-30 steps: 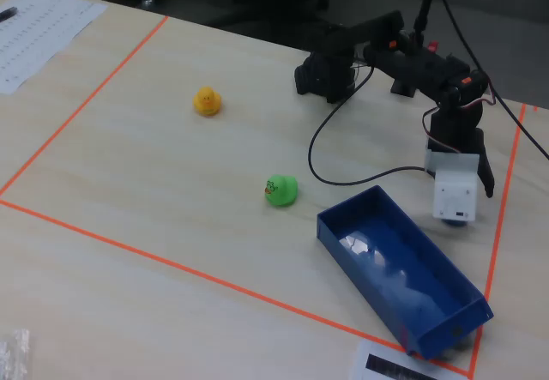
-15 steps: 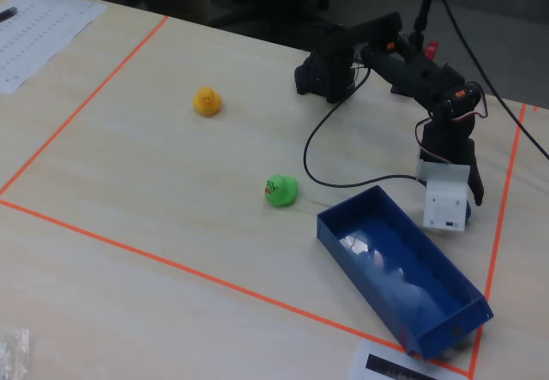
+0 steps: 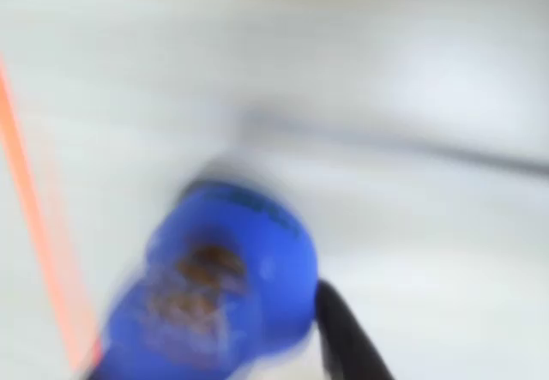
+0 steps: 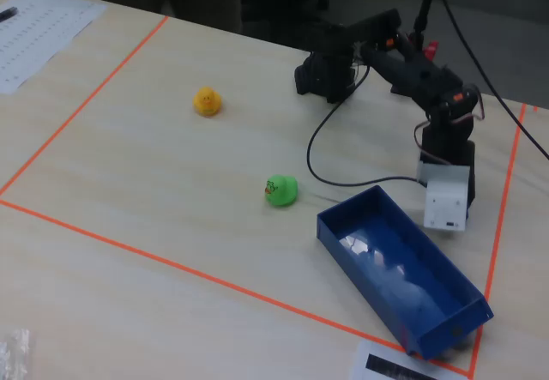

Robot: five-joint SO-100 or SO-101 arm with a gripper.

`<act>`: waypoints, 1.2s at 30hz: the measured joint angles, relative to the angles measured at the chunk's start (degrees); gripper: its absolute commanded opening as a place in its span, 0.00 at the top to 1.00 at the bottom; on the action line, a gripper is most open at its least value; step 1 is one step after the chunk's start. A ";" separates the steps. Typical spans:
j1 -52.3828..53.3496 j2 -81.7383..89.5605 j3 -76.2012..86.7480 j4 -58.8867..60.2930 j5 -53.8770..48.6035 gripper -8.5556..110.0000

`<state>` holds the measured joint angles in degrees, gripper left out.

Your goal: Grasp blue duck and put it into box.

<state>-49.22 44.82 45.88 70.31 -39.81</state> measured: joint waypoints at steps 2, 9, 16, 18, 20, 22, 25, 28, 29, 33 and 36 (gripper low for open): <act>0.09 0.79 0.53 0.00 0.53 0.93; 3.43 7.38 0.97 7.03 2.72 0.93; 13.27 21.45 -0.35 10.55 2.72 0.93; 16.35 23.91 0.62 10.55 2.72 0.93; 19.07 26.02 4.04 8.79 2.72 0.93; 21.09 26.72 9.40 5.27 2.90 0.91; 22.76 26.63 18.28 -1.49 3.08 0.84; 23.64 26.10 25.31 -7.73 3.08 0.75; 23.64 25.58 26.54 -9.05 3.16 0.72; 23.12 23.91 27.51 -11.51 3.78 0.66; 23.03 23.91 27.42 -11.51 4.13 0.73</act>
<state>-26.19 68.73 73.30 58.80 -35.68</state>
